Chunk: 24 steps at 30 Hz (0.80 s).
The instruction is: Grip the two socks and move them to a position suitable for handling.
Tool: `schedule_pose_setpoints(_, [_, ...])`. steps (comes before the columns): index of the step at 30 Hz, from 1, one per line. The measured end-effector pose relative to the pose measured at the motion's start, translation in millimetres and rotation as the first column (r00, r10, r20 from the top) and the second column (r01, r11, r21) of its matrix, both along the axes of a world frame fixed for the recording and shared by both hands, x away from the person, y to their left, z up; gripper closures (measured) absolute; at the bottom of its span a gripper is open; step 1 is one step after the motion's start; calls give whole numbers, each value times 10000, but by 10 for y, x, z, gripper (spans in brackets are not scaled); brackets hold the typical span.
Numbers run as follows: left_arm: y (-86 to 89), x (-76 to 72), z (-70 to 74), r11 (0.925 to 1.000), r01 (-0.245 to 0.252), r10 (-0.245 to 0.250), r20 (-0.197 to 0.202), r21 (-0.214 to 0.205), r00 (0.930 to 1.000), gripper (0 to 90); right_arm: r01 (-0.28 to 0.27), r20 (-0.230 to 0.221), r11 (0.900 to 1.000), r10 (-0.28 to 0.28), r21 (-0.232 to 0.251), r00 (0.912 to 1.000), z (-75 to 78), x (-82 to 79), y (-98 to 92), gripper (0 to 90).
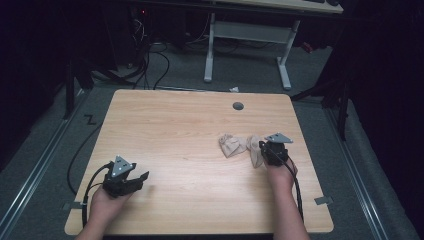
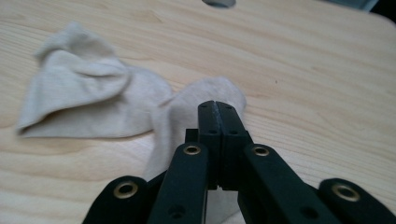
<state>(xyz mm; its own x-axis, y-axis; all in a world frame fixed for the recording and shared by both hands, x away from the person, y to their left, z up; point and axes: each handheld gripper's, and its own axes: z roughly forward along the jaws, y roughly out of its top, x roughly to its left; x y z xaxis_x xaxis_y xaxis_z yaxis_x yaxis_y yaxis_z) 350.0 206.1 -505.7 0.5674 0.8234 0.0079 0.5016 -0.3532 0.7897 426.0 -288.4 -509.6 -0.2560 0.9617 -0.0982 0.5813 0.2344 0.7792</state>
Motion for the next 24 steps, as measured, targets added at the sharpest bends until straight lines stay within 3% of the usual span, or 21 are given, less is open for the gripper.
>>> schedule_pose_setpoints(1, [0, 0, 0, 10000, 0, 0, 0, 0, 10000, 418, 0, 0, 10000, 0, 0, 10000, 0, 0, 0, 900])
schedule_pose_setpoints(2, [5, -6, 7, 9999, 6, -6, -38, -107, 10000, 419, 100, -388, 9999, -104, -98, 9992, -74, 60, -20, 898])
schedule_pose_setpoints(6, [-2, -13, 21, 9998, 57, -59, -115, -208, 9999, 412, 19, -845, 9996, -42, -270, 9964, -159, 86, -11, 899])
schedule_pose_setpoints(10, [-33, -19, 28, 9996, 113, -118, -167, -265, 9998, 415, -83, -743, 9989, 49, -459, 9972, -167, 66, 0, 900])
schedule_pose_setpoints(17, [-105, -47, 35, 9994, 305, -308, -142, -182, 9994, 410, -187, -823, 9994, 164, -283, 9965, -164, -9, -23, 900])
schedule_pose_setpoints(24, [-118, -43, 19, 9989, 451, -453, -110, -140, 9989, 399, -200, -882, 9998, 193, -77, 9959, -160, -181, -80, 899])
